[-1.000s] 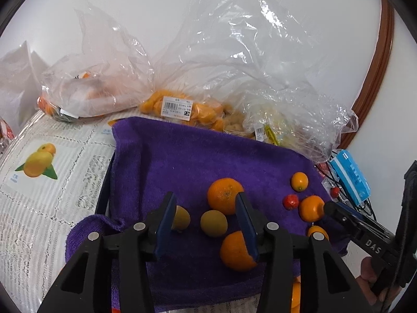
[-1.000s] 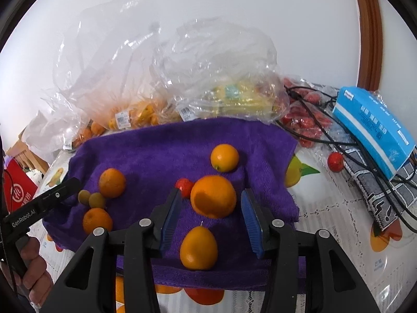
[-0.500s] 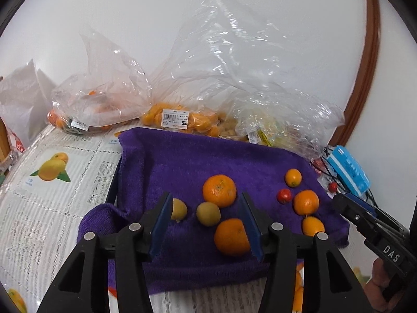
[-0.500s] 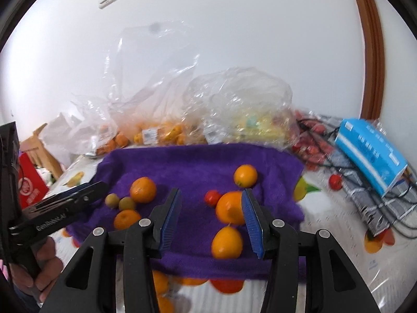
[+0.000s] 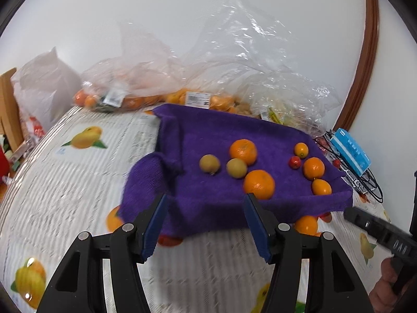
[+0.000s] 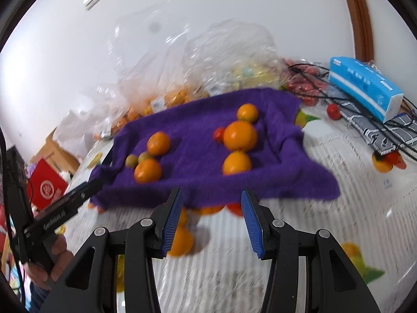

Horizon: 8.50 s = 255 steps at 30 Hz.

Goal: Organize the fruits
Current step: 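Withdraw both open tools from the towel toward the remaining oranges, then grasp a tangerine with the right tool while the left tool grasps an orange, then lift the tangerine and orange and carry both over the purple towel, then lower both fruits onto the towel and open both tools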

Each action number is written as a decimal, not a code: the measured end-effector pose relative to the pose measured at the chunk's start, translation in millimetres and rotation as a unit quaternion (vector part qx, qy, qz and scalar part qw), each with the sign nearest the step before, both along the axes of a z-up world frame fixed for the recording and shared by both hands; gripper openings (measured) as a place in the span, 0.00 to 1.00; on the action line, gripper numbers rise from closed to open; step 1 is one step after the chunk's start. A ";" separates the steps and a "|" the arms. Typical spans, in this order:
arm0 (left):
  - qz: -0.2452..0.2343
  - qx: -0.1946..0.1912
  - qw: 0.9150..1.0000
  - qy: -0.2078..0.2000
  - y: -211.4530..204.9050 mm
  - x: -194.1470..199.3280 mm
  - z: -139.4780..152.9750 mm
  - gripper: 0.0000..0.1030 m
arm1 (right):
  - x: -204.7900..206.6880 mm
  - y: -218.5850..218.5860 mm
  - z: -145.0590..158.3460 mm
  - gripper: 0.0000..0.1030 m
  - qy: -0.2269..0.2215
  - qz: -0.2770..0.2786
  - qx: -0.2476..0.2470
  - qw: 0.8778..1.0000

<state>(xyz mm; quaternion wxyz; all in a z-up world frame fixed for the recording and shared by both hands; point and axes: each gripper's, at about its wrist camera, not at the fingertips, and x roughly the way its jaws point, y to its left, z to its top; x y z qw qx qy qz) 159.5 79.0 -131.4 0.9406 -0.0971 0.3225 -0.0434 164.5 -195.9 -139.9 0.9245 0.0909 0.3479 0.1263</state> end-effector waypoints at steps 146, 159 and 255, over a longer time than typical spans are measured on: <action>-0.190 -0.037 0.981 0.021 -129.9 3.5 -5.8 0.33 | -52.4 -60.6 -34.5 0.33 0.029 -0.060 -0.079 0.995; -0.109 -0.013 0.994 -0.027 -96.2 -2.3 16.7 0.33 | -52.8 -37.7 -16.6 0.33 -0.005 -0.046 -0.097 0.994; 0.057 0.065 0.996 0.037 -33.2 109.0 -11.3 0.33 | 101.3 48.5 -23.8 0.33 -0.002 0.059 -0.094 0.994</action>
